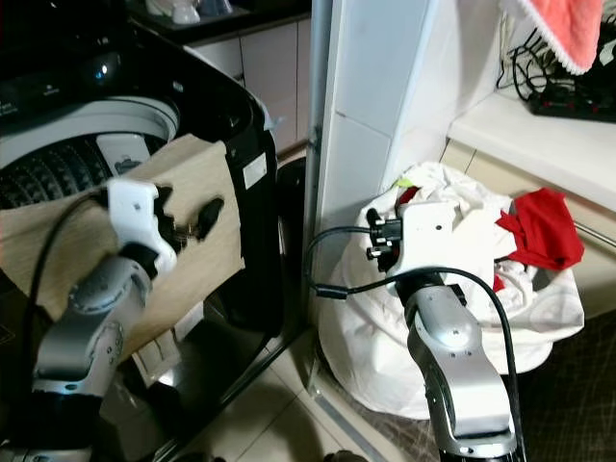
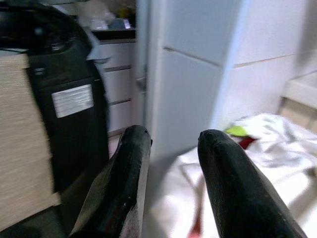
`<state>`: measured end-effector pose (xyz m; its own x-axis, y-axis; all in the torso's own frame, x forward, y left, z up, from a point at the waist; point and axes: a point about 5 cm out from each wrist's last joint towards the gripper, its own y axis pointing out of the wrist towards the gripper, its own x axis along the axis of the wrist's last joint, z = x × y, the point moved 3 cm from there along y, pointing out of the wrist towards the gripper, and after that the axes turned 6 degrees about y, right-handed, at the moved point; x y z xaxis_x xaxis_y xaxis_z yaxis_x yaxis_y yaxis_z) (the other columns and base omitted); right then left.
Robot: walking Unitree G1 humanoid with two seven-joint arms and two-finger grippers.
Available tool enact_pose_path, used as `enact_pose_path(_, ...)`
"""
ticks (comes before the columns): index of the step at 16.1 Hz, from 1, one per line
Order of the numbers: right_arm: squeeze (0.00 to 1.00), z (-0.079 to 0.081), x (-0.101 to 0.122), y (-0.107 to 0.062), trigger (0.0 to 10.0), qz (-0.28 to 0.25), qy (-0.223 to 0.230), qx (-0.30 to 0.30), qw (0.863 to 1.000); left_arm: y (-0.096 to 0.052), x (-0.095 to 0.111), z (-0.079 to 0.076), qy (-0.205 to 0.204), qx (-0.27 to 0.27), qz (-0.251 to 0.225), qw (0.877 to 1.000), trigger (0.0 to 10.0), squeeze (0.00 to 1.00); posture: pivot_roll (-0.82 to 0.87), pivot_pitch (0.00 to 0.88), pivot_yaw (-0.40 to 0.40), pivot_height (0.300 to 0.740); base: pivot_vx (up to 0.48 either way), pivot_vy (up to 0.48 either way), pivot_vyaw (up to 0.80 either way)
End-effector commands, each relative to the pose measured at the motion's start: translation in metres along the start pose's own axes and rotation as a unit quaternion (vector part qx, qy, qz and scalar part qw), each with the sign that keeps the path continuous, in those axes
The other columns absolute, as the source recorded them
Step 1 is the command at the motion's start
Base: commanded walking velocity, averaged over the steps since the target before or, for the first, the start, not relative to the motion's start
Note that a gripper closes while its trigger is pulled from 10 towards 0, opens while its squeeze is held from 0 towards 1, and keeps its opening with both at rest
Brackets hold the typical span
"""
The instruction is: Clothes washing
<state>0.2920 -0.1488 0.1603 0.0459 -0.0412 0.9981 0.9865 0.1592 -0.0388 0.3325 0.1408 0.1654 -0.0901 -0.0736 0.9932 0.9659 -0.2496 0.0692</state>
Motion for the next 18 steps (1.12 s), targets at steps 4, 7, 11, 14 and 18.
enact_pose_path(4, 0.00, 0.013, 0.006, 0.005, 10.0, -0.002, 0.010, 0.038, 0.999, 0.004, 0.028, 0.006, 0.023, 0.013, -0.037, 0.999, 10.0, 0.00, -0.10, 0.000, -0.001, 0.740, 0.198, 0.000, -0.28)
enact_pose_path(7, 0.00, 0.013, 0.008, 0.005, 10.0, -0.009, 0.010, 0.043, 0.999, 0.004, 0.033, 0.012, 0.033, 0.020, -0.038, 0.999, 10.0, 0.00, -0.10, 0.000, 0.006, 0.740, 0.289, 0.000, 0.00)
enact_pose_path(11, 0.00, 0.018, 0.007, 0.005, 10.0, -0.008, 0.007, 0.056, 0.998, 0.004, 0.033, 0.013, 0.035, 0.024, -0.035, 0.998, 10.0, 0.00, -0.10, 0.000, 0.007, 0.740, 0.288, 0.000, 0.00)
enact_pose_path(14, 0.00, 0.021, 0.007, 0.004, 10.0, -0.008, 0.011, 0.063, 0.998, 0.003, 0.031, 0.014, 0.036, 0.025, -0.027, 0.999, 10.0, 0.00, -0.09, 0.000, 0.006, 0.740, 0.265, 0.000, 0.00)
enact_pose_path(18, 0.00, 0.023, 0.006, 0.004, 10.0, -0.002, 0.032, 0.066, 0.997, 0.004, 0.032, 0.014, 0.032, 0.024, -0.027, 0.999, 10.0, 0.00, -0.10, 0.000, 0.008, 0.740, 0.257, 0.000, -0.50)
